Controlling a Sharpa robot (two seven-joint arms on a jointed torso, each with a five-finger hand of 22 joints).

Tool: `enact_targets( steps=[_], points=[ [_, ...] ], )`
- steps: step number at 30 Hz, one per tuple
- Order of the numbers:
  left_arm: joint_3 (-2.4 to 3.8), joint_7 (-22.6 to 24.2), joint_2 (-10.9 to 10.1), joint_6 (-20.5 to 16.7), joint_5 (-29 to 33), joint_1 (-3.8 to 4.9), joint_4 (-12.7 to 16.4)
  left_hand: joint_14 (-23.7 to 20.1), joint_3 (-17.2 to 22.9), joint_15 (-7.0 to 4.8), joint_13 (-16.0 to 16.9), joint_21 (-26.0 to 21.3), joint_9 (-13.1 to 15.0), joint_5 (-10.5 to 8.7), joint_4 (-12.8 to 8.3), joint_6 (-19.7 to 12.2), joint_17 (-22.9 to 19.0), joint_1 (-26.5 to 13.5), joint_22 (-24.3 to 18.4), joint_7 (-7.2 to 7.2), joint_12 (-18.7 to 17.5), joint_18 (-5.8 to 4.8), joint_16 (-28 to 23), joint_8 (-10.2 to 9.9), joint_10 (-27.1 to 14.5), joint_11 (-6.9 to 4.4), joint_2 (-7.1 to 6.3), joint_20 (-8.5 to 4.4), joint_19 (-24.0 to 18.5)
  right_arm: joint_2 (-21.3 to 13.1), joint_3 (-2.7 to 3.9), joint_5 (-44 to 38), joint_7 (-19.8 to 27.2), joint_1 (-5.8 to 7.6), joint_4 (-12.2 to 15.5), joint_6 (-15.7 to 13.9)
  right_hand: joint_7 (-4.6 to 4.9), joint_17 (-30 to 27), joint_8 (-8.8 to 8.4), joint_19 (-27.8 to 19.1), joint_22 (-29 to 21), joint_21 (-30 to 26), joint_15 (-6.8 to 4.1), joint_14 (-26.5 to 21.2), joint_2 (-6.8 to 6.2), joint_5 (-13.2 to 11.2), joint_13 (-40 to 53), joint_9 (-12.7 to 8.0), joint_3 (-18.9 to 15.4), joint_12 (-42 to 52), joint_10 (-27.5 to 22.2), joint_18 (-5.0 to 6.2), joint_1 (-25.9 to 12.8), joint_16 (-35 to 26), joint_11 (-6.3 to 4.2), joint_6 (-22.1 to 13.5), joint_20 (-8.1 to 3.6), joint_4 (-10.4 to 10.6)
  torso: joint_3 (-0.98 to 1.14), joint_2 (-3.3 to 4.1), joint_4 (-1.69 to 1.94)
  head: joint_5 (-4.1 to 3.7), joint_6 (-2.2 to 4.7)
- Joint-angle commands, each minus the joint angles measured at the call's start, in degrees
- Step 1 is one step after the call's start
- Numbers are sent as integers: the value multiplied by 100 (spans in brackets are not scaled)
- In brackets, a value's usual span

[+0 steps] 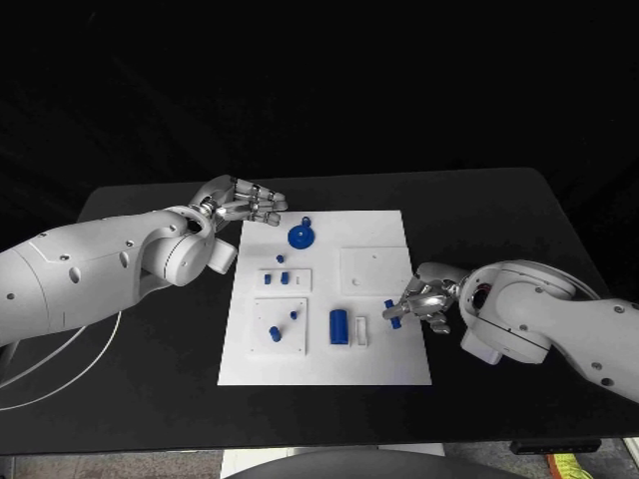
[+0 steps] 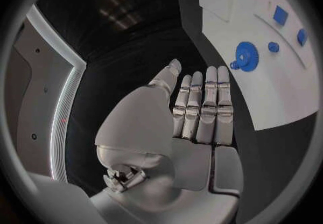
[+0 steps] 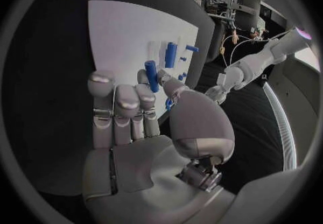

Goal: Assemble the parts on the task board

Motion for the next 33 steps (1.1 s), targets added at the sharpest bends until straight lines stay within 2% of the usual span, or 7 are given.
enact_targets(
  steps=[1,6,17,33],
  points=[
    [3,25,20,74,5,4,11,-37,-4,-8,-4,33,3,11,42,-37,10,-6,-7,-15,-3,-46,-19,-26,-19,-1,27,4,40,132,-47,188,34,-4,-61,-122,-2,-6,19,281,471,-4,-17,10,47,44,5,-4,-33,17,66,-112,-5,16,-45,31,-21,-10,0,3,-2,22,-17],
    [3,19,29,82,4,4,13,-37,-4,-8,-4,33,3,11,42,-37,10,-6,-7,-15,-3,-46,-19,-26,-19,-1,27,4,40,373,-182,127,-37,-10,-198,-202,-4,-15,18,283,472,2,-19,7,77,84,14,-26,-127,19,71,-115,-11,17,-48,37,-25,-1,9,4,6,27,-26],
    [2,4,60,96,4,5,13,-44,-30,-6,-4,38,4,14,58,-38,13,7,-81,-15,-2,-46,-19,-25,-27,1,39,5,52,739,-372,-199,-186,-23,-457,-293,-8,-14,18,285,474,13,-19,10,82,97,10,-36,-162,11,77,-118,-39,24,-50,46,-24,26,9,4,-6,38,-24],
    [2,-10,57,121,4,5,20,-42,-37,-6,-4,38,4,10,68,-39,14,2,-99,-15,-2,-48,-19,-25,-27,1,38,7,53,900,-492,-379,-236,-23,-624,-299,-12,-15,19,286,475,19,-20,11,70,79,13,-50,-195,12,84,-121,-94,31,-51,57,-25,83,13,6,0,75,-53]
  ],
)
